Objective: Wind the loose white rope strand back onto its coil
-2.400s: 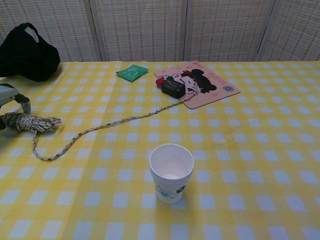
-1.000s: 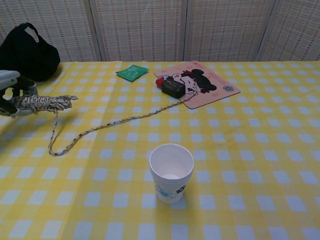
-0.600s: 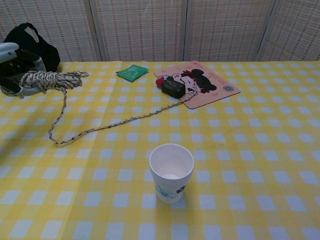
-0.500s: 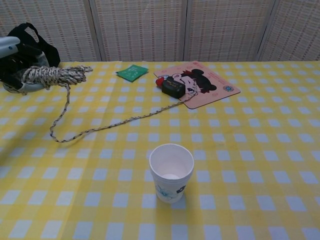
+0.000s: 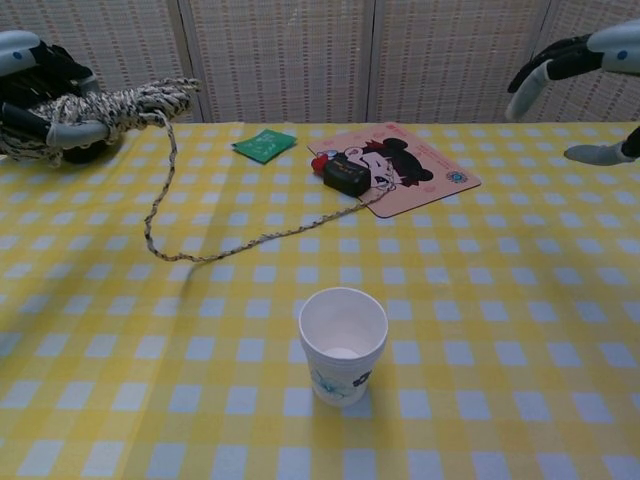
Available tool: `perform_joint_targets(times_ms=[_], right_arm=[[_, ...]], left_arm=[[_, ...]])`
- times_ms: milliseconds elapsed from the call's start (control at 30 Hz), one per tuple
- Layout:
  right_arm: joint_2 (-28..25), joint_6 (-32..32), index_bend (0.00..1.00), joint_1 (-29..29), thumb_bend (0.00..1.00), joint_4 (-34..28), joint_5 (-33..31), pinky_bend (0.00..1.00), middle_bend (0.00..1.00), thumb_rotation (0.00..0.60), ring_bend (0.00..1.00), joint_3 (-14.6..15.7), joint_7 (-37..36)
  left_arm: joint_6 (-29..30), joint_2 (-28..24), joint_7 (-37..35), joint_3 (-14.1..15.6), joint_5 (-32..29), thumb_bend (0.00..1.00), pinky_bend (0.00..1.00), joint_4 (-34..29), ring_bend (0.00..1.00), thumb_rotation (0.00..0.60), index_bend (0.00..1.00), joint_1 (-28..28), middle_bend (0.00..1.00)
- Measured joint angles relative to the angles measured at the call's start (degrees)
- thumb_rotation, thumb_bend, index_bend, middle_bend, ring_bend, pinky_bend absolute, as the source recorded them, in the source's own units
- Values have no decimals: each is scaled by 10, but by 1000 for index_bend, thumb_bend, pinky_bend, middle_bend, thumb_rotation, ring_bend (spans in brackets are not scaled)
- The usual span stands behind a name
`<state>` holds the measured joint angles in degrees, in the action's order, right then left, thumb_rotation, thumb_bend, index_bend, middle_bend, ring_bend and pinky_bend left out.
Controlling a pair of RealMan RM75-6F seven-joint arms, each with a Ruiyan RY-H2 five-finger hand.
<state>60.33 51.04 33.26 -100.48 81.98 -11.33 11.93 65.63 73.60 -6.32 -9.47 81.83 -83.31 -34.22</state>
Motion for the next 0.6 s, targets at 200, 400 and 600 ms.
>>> perform_joint_targets(times_ms=[200, 400, 600], right_arm=[[66, -53, 286, 74, 350, 40, -49, 0, 137, 600, 0, -22, 48], [127, -90, 289, 134, 351, 91, -100, 0, 137, 600, 0, -30, 104], [189, -108, 311, 177, 353, 151, -136, 0, 137, 600, 0, -27, 140]], left_arm=[[7, -7, 10, 2, -2, 358, 532, -16, 656, 380, 779, 5, 813], [11, -9, 13, 3, 2, 358, 532, -22, 656, 378, 779, 7, 813], [14, -9, 21, 7, 14, 358, 532, -23, 655, 389, 779, 5, 813]])
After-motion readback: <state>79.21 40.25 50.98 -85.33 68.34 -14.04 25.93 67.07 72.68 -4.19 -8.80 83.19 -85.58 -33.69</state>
